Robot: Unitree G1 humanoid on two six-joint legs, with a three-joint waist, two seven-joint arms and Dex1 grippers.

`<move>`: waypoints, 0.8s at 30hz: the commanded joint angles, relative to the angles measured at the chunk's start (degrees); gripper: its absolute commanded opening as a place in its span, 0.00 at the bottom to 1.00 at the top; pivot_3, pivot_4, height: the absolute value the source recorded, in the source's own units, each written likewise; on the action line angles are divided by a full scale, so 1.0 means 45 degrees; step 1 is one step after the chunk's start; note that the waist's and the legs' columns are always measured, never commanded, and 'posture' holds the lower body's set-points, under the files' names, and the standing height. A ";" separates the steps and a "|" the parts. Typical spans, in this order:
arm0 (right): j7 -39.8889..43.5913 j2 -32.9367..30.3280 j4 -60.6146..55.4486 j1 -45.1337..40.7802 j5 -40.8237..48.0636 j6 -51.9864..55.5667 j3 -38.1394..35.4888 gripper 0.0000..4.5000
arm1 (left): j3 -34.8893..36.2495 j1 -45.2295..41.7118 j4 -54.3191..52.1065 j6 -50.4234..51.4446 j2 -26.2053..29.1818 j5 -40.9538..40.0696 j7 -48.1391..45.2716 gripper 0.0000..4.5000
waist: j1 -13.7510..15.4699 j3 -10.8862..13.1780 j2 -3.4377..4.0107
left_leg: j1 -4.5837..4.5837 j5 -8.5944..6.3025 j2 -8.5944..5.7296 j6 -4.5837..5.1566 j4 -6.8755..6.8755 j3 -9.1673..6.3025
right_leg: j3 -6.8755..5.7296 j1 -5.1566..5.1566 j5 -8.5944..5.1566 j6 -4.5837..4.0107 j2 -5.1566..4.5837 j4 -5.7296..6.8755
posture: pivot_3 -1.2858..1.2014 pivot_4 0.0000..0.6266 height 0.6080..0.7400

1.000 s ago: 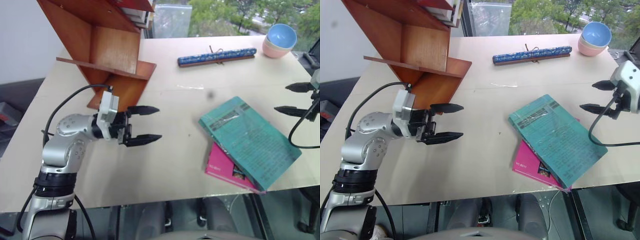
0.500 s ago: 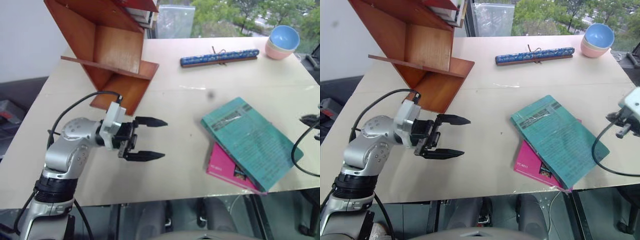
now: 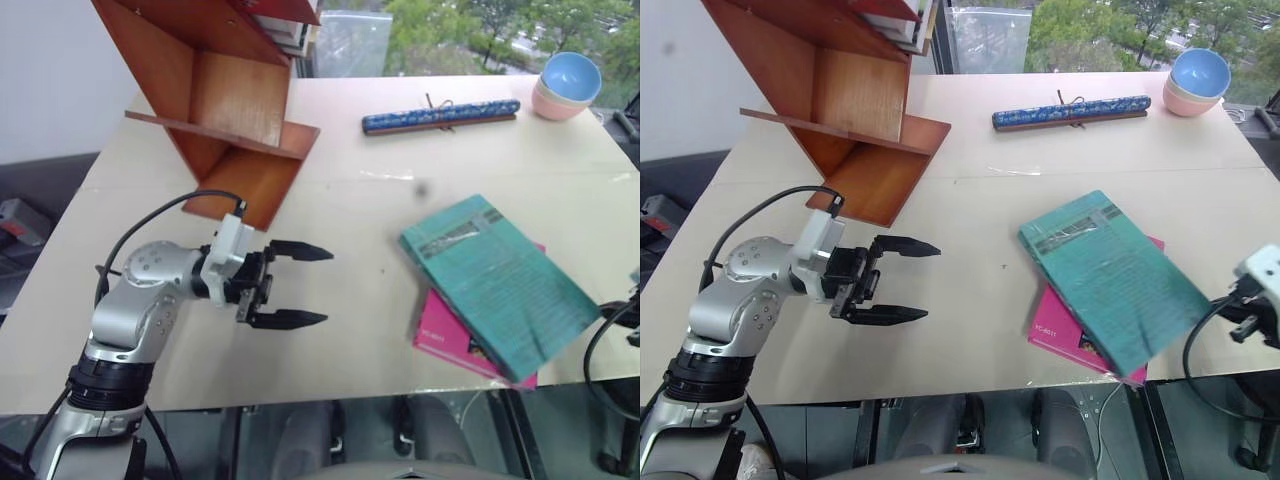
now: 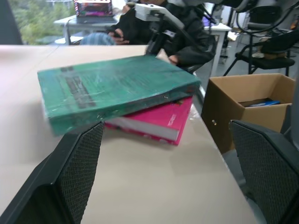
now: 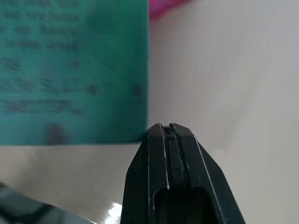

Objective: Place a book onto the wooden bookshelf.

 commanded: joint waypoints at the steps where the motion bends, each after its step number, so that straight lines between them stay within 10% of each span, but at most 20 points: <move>1: -0.0502 0.0225 -0.0749 -0.0478 0.0594 0.0586 0.0582 0.00 | 0.0291 0.0084 -0.0171 -0.0195 0.0170 -0.0017 0.0107 1.00 | 0.0002 0.0000 0.0000 | -0.0003 0.0000 -0.0003 0.0001 0.0000 0.0001 | 0.0001 -0.0002 -0.0003 -0.0006 -0.0005 0.0000 | 0.52 0.24 0.98; 24: -0.3116 0.2471 -0.0662 -0.3892 0.1791 0.1054 0.4026 0.00 | 0.0446 0.0325 -0.0142 -0.0062 0.0319 -0.0130 0.0577 1.00 | -0.0074 -0.0002 -0.0007 | -0.0003 -0.0001 0.0001 0.0001 0.0000 0.0001 | -0.0003 -0.0005 0.0004 -0.0004 0.0006 0.0001 | 0.52 0.24 0.98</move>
